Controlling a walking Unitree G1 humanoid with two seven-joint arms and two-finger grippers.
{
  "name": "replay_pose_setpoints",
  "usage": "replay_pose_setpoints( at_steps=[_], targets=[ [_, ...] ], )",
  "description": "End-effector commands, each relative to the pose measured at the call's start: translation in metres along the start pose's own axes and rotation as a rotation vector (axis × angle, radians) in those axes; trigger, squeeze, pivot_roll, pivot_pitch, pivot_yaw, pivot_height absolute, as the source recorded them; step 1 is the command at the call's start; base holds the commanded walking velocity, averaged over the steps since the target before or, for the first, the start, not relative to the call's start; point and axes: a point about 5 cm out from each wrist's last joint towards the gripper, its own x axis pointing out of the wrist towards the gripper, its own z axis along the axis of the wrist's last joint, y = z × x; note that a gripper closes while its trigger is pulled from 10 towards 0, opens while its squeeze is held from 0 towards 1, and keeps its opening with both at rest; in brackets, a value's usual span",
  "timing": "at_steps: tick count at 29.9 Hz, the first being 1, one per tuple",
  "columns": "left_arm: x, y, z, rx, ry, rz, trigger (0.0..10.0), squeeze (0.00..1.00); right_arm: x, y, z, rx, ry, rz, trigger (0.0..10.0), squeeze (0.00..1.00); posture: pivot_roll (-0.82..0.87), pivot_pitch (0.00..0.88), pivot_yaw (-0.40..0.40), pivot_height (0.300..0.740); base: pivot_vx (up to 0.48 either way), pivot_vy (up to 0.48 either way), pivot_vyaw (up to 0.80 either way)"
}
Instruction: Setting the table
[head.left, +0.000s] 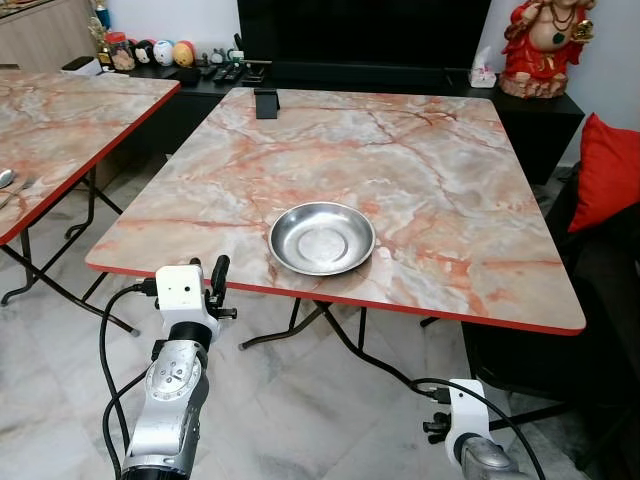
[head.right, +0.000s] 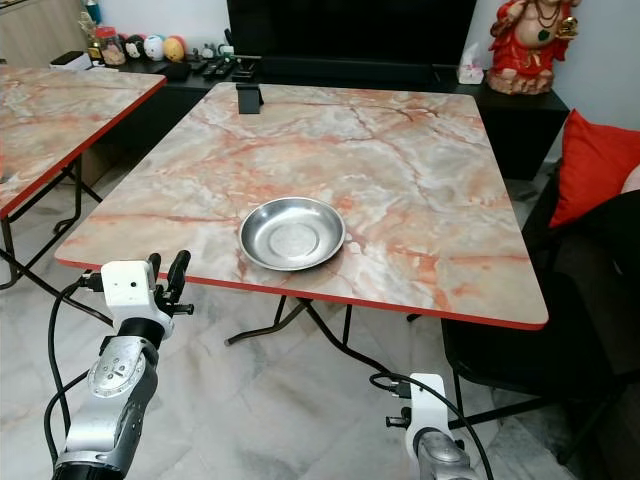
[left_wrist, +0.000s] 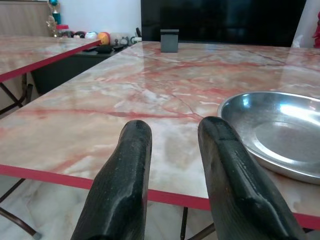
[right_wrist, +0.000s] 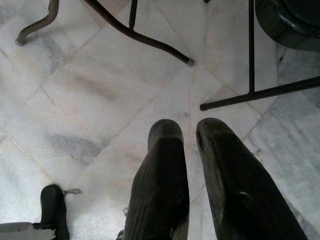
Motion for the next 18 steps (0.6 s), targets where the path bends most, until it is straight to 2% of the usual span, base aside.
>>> replay_pose_setpoints(
  at_steps=[1, 5, 13, 16, 18],
  targets=[
    [-0.0019, 0.0029, 0.0001, 0.011, -0.004, 0.003, 10.0, 0.00, -0.0001, 0.0007, -0.0001, 0.014, -0.008, -0.002, 10.0, 0.00, -0.10, 0.000, -0.008, 0.740, 0.000, 0.000, 0.00],
    [-0.0016, 0.0058, 0.0003, 0.018, -0.003, 0.005, 10.0, 0.00, -0.0001, 0.0024, -0.0011, 0.023, -0.007, -0.001, 10.0, 0.00, -0.11, 0.000, 0.013, 0.740, 0.000, 0.000, 0.00],
    [0.0026, 0.0066, 0.0029, 0.032, 0.000, -0.020, 10.0, 0.00, -0.0003, 0.0058, -0.0037, 0.069, -0.001, -0.011, 10.0, 0.00, -0.11, 0.000, 0.038, 0.740, 0.000, 0.285, 0.00],
    [0.0028, 0.0071, 0.0032, 0.033, 0.000, -0.022, 10.0, 0.00, -0.0003, 0.0065, -0.0038, 0.079, -0.002, -0.012, 10.0, 0.00, -0.11, 0.000, 0.040, 0.740, 0.000, 0.330, -0.79],
    [0.0028, 0.0075, 0.0036, 0.035, 0.000, -0.022, 10.0, 0.00, -0.0002, 0.0069, -0.0029, 0.071, -0.008, -0.010, 10.0, 0.00, -0.11, 0.000, 0.042, 0.740, 0.000, 0.337, 0.00]
  ],
)
